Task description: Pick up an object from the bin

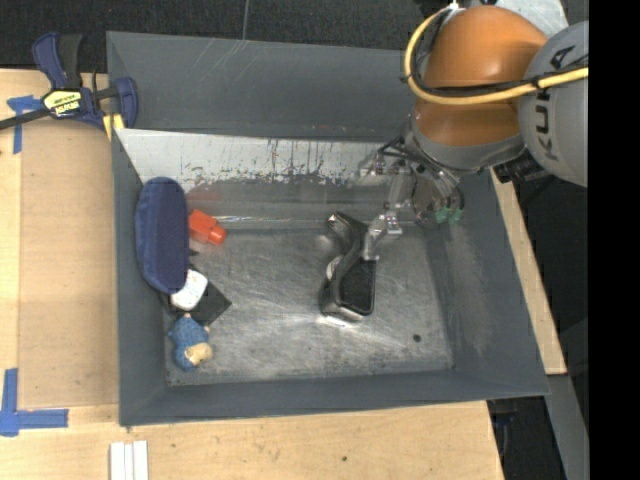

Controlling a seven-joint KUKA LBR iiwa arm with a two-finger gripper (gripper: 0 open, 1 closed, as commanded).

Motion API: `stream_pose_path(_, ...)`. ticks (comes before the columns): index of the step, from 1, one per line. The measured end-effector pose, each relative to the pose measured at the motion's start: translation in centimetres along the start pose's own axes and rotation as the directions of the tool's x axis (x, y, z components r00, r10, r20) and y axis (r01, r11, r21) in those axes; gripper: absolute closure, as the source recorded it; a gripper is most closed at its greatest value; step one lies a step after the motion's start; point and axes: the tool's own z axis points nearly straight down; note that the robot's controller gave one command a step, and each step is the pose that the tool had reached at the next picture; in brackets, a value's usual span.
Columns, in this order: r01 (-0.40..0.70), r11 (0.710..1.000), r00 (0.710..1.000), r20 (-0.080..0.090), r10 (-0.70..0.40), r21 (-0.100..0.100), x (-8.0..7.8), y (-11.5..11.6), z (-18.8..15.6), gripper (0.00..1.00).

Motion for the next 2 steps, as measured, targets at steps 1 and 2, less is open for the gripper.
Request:
stream_pose_path(1, -0.034, 0.999, 0.999, 0.016, 0.034, 0.001, 0.39, -4.34, 9.77, 0.0)
stream_pose_path(2, 0.223, 0.975, 0.974, 0.03, -0.223, 0.009, 0.0, -3.49, 10.46, 0.0)
